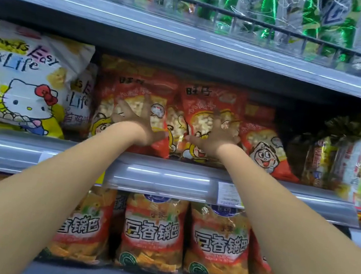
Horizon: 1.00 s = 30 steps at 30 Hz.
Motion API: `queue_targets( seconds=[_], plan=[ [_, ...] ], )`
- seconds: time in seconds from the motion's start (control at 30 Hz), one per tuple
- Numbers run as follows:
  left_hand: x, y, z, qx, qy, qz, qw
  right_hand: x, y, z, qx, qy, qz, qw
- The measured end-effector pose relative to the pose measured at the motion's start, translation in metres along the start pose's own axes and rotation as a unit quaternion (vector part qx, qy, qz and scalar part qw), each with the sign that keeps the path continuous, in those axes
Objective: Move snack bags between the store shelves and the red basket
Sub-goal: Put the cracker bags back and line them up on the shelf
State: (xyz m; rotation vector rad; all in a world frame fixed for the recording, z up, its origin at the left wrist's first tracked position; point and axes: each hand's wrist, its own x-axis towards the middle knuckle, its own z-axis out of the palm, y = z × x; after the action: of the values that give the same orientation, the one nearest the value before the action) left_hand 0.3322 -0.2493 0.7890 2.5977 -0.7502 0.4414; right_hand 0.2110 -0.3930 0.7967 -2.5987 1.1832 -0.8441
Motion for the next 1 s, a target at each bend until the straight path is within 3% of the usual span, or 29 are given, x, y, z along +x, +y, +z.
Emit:
queue_targets(
  seconds=[0.17,0.4,0.57,0.77,0.87,1.0],
  plan=[
    [-0.003,-0.004,-0.002,-0.013,-0.011,0.025,1.000,-0.008,-0.003,-0.003,-0.004,-0.001,0.014,1.000],
    [-0.005,-0.005,-0.003,-0.050,0.060,0.065,0.995,-0.005,-0.002,-0.002,0.044,-0.018,0.033,0.998],
    [0.000,-0.005,0.000,0.006,-0.001,0.046,0.999,-0.009,-0.001,0.000,0.053,-0.016,0.032,0.998],
    [0.001,-0.010,-0.002,0.113,0.046,0.112,0.986,-0.010,-0.001,0.002,0.002,0.013,0.023,1.000],
    [0.001,-0.015,-0.008,0.098,0.039,0.177,0.979,-0.008,-0.001,0.002,-0.075,0.059,-0.017,0.995],
    [0.000,-0.015,-0.012,0.098,0.011,0.189,0.977,-0.001,0.002,0.002,-0.041,0.042,-0.065,0.996]
  ],
)
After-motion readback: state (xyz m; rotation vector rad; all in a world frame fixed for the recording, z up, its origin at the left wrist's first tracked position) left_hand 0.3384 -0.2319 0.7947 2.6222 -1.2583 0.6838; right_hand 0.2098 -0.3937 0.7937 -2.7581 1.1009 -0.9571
